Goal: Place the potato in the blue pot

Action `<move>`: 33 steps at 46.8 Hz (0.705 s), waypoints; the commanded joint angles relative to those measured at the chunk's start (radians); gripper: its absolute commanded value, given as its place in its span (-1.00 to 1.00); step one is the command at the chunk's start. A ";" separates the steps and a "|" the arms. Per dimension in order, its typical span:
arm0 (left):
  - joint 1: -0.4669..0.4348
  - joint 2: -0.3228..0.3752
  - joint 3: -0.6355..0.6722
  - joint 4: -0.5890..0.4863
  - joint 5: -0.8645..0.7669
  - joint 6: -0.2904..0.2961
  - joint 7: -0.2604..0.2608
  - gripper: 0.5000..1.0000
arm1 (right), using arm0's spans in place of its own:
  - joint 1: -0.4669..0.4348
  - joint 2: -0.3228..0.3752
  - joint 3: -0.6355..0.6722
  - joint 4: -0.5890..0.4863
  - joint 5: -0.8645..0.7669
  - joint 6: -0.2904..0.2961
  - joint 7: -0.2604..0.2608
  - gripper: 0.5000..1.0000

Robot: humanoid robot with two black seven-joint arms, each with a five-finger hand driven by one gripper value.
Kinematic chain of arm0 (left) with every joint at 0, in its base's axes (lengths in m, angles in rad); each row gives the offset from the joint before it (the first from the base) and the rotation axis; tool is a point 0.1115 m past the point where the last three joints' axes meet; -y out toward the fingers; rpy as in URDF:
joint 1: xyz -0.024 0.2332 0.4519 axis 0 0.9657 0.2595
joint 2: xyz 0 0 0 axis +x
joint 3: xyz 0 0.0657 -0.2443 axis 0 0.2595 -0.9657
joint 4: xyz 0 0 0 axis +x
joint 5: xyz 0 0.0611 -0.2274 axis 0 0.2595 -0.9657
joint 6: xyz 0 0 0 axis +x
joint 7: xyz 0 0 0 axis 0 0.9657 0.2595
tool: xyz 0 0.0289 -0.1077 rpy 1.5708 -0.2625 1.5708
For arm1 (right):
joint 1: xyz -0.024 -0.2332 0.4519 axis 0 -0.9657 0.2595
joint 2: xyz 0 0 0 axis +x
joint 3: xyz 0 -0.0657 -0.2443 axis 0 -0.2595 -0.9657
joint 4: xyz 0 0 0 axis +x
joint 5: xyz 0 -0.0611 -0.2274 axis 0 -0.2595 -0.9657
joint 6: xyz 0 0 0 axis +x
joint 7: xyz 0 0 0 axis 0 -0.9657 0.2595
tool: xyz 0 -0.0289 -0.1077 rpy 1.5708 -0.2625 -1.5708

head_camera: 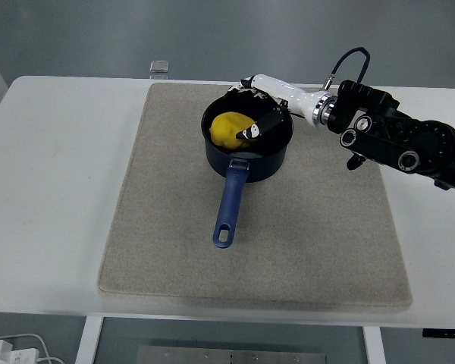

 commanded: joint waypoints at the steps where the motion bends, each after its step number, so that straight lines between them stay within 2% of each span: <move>1: 0.000 0.000 0.000 0.000 0.000 0.000 -0.002 1.00 | 0.000 -0.004 0.002 0.000 0.003 0.000 0.000 0.76; 9: 0.000 0.000 0.000 0.000 0.001 0.000 0.000 1.00 | 0.000 -0.009 0.003 0.000 0.004 -0.003 0.000 0.76; 16: 0.000 0.000 0.000 0.000 0.000 0.000 0.000 1.00 | 0.002 -0.017 0.014 0.000 0.017 -0.029 0.000 0.76; 24: 0.000 0.000 0.000 0.000 0.000 0.000 0.000 1.00 | 0.000 -0.070 0.140 0.000 0.032 -0.037 -0.003 0.76; 29: 0.000 0.000 0.000 0.000 0.000 0.000 0.000 1.00 | -0.020 -0.115 0.229 -0.009 0.144 -0.029 -0.005 0.76; 33: 0.000 0.000 0.000 0.000 0.000 0.000 0.000 1.00 | -0.031 -0.144 0.244 -0.037 0.277 -0.035 -0.006 0.76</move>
